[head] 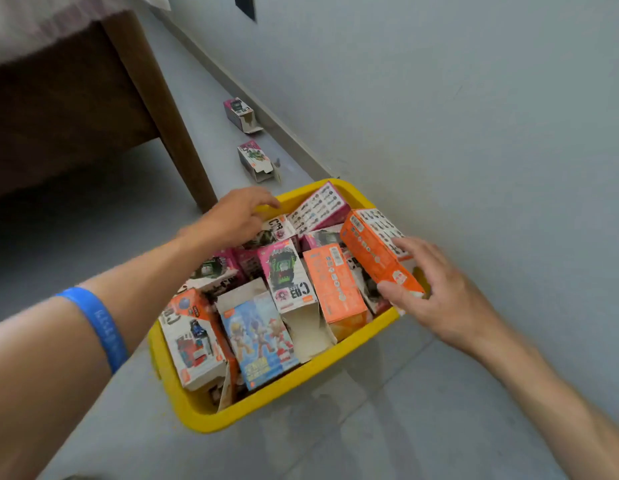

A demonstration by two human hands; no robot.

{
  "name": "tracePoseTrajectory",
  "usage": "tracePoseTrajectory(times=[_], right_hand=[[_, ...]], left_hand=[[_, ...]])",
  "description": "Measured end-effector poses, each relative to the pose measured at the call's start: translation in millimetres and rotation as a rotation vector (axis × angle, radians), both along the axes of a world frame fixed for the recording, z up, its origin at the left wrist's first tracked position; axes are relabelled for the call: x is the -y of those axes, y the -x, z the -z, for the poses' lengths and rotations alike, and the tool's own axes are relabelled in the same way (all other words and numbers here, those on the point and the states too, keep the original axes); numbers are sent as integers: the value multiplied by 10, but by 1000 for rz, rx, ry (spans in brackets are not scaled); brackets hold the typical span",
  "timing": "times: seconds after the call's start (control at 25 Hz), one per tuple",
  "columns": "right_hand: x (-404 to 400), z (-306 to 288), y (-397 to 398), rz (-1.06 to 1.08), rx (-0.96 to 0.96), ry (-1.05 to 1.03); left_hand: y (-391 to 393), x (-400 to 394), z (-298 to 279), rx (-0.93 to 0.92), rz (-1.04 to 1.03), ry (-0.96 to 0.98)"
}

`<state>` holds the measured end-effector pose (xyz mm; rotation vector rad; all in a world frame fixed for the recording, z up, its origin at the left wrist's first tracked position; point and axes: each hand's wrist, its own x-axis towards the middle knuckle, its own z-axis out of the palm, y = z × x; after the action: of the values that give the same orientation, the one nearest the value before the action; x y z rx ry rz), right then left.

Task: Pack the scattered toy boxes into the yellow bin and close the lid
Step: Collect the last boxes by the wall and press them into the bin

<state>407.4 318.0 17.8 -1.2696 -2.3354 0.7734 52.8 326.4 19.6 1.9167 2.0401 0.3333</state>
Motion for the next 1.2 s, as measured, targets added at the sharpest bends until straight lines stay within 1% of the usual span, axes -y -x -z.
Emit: tracePoseTrajectory(times=[0.08,0.12,0.16,0.2,0.24,0.32,0.36,0.4,0.48,0.52,0.56,0.64,0.68,0.72,0.76,0.84,0.92,1.0,1.04,1.12,1.16,1.2], right_hand=[[121,117,201,-61,292,-55],[112,172,317,-78,369,-105],[75,202,380,-83,368,-130],[14,206,411,-64,288,-118],[-57,192,405,-2,156,-76],[-212,168,320,208,-85,18],[-253,184,291,280,-114,64],[-266,201,315,296,-99,123],[-210,240,504,222,-74,217],[-155,243,650,168,-59,247],[-87,234,831,102,-40,284],[-9,212,1240,-66,30,327],[-5,178,1456,-146,86,316],[-36,105,1659,-194,136,295],[-99,8,1829,-205,165,277],[-290,-222,2060,-154,180,258],[-476,-430,2203,-119,226,209],[-639,-581,2372,-146,315,126],[-745,-612,2484,-176,398,60],[-977,-713,2760,-229,640,-81],[-1060,-778,2866,-237,734,-122],[-1120,-840,2963,-238,785,-146]], left_hand=[[217,-21,-171,-37,17,89],[293,-34,-250,-59,10,135],[317,-42,-297,-65,-13,187],[315,-22,-305,-76,-51,239],[298,45,-287,-105,-87,293],[247,205,-185,-175,-104,349],[253,270,-139,-189,-96,342],[305,313,-123,-189,-99,334],[504,363,-195,-211,-144,380],[630,404,-260,-272,-175,433],[762,456,-346,-373,-206,494],[1008,506,-576,-639,-231,599],[1106,461,-710,-712,-222,604],[1175,359,-854,-731,-183,567],[1216,221,-993,-701,-121,510],[1181,-43,-1176,-570,26,370],[1084,-208,-1184,-423,136,235],[1065,-285,-1096,-367,165,116],[1093,-305,-1020,-379,143,59],[1202,-342,-876,-408,103,-59],[1242,-335,-852,-392,113,-79],[1328,-301,-837,-366,132,-79]])
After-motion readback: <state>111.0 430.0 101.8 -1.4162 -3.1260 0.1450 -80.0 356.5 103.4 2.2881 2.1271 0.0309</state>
